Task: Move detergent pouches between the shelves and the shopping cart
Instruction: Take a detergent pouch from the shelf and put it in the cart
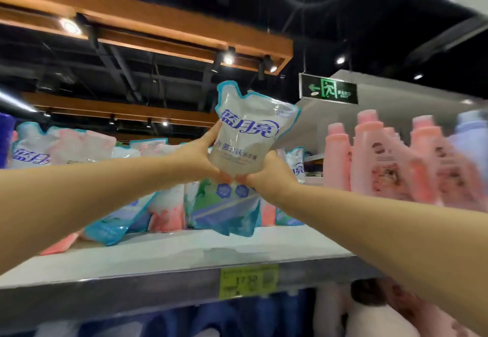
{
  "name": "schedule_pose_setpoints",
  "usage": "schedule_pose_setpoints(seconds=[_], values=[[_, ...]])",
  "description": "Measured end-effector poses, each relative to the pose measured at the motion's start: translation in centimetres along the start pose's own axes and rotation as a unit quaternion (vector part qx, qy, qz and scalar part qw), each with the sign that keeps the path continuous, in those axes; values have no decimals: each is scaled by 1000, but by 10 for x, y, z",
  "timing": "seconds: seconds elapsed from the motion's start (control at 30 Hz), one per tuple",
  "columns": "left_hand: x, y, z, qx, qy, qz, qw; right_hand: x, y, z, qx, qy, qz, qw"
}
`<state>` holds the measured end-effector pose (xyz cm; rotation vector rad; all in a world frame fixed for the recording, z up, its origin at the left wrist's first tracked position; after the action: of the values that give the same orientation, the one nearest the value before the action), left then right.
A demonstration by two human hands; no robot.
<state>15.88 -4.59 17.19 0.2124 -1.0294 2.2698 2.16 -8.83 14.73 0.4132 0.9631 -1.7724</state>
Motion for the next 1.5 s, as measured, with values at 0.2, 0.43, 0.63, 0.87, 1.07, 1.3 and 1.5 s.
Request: schedule_pose_setpoints(seconds=[0.2,0.43,0.63,0.87,1.07,1.3,1.5], values=[[143,37,-38,-17,109,-93,989,-8,-137,-103,107,-32,6,994],[332,157,-106,-116,213,-360,901,18,-328,-265,212,26,-29,976],[461,303,-187,-229,218,-512,799,84,-451,-410,292,124,-82,945],[569,497,-302,-376,204,-589,686,205,-533,-592,392,291,-88,868],[606,651,-442,-519,160,-555,630,304,-546,-744,404,489,-72,770],[594,758,-612,-649,66,-471,594,391,-513,-886,394,640,-37,659],[546,799,-720,-725,7,-375,577,459,-444,-989,345,746,31,569]])
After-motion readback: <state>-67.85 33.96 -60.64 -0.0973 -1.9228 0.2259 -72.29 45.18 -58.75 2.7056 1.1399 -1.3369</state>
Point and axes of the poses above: each hand's wrist, its own z-axis towards the middle knuckle, its own y-axis out of the palm, x = y × z, the point moved 6 cm from there along z, towards the middle knuckle, and after that the axes turned 6 degrees about y, right-handed, at the moved point
